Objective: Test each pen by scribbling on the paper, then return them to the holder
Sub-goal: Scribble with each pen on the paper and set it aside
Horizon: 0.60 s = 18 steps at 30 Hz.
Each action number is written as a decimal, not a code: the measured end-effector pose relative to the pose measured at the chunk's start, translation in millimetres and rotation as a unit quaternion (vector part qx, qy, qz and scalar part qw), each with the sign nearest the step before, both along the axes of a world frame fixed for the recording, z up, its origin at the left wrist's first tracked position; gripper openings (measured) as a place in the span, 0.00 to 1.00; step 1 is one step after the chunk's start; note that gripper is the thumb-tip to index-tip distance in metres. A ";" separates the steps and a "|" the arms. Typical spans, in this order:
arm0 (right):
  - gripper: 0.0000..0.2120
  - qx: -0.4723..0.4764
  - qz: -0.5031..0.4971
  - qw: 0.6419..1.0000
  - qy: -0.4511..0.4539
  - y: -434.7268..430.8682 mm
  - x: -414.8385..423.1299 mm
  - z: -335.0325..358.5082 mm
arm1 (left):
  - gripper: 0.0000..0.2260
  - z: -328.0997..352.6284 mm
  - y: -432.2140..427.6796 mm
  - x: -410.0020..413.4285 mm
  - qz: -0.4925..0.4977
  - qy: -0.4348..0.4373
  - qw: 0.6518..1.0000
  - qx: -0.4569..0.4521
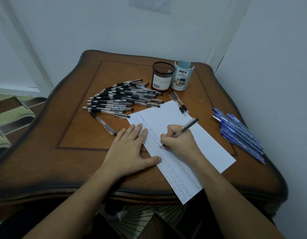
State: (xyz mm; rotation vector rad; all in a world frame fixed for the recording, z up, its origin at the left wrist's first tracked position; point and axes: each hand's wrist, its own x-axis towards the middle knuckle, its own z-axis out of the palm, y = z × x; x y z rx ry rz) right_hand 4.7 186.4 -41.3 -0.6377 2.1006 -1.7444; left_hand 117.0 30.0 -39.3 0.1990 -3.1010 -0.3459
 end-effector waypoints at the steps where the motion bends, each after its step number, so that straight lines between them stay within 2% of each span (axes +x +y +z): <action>1: 0.19 0.006 0.000 1.000 0.006 -0.1 -0.2 0.3 | 0.52 0.1 0.0 0.1 0.000 0.000 1.000 -0.001; 15: 0.20 0.024 -0.007 0.999 0.028 1.2 0.6 1.9 | 0.52 1.0 -0.2 0.4 0.000 -0.005 1.000 0.003; 18: 0.20 0.004 -0.016 1.000 0.026 1.1 0.3 1.2 | 0.52 0.7 0.3 -0.2 -0.001 -0.004 1.000 0.000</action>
